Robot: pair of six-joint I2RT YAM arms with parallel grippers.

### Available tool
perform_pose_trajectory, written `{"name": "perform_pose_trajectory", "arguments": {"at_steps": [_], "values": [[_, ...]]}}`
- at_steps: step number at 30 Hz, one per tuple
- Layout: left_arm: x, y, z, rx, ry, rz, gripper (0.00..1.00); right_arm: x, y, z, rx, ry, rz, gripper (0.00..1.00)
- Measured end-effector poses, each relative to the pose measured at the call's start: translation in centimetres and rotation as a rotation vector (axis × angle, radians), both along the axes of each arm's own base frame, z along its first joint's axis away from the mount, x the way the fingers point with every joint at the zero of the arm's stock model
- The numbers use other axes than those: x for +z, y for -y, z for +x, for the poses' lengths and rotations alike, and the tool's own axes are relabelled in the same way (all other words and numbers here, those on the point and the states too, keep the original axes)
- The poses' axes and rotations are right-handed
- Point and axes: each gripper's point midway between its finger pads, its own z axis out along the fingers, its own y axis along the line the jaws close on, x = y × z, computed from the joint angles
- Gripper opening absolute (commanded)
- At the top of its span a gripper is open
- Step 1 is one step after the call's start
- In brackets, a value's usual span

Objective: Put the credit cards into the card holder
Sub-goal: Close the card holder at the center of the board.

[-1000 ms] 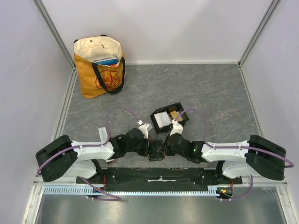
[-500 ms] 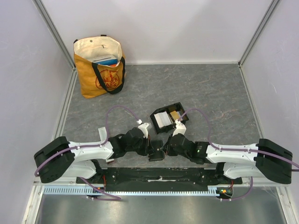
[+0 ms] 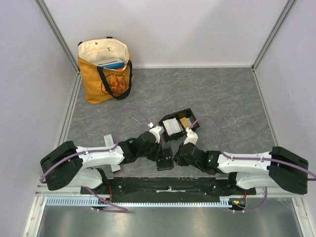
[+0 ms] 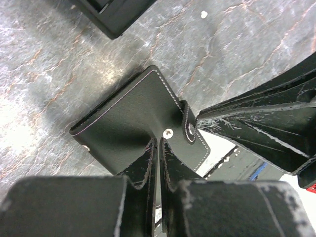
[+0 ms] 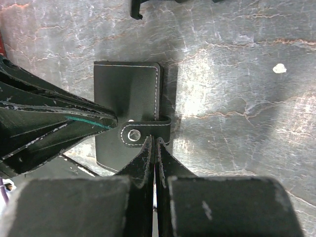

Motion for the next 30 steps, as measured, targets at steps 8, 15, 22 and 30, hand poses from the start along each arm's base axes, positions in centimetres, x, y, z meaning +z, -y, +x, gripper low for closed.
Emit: {"name": "perform_pose_trajectory", "arguments": {"at_steps": [8,15,22,30], "values": [[-0.8,-0.5,0.1,0.014,-0.003,0.033,0.06,-0.8,-0.1,0.1,0.010,-0.002,-0.026,0.01],[-0.9,-0.5,0.2,0.015,-0.003,0.036,0.04,-0.5,-1.0,0.4,0.019,0.006,-0.021,0.00],[-0.9,-0.4,0.2,0.014,-0.001,0.030,0.04,-0.4,-1.8,0.7,0.028,0.014,-0.024,0.00],[-0.9,-0.4,0.2,0.014,0.001,0.027,0.03,-0.4,-2.3,0.9,0.032,0.015,-0.024,0.00]]}}
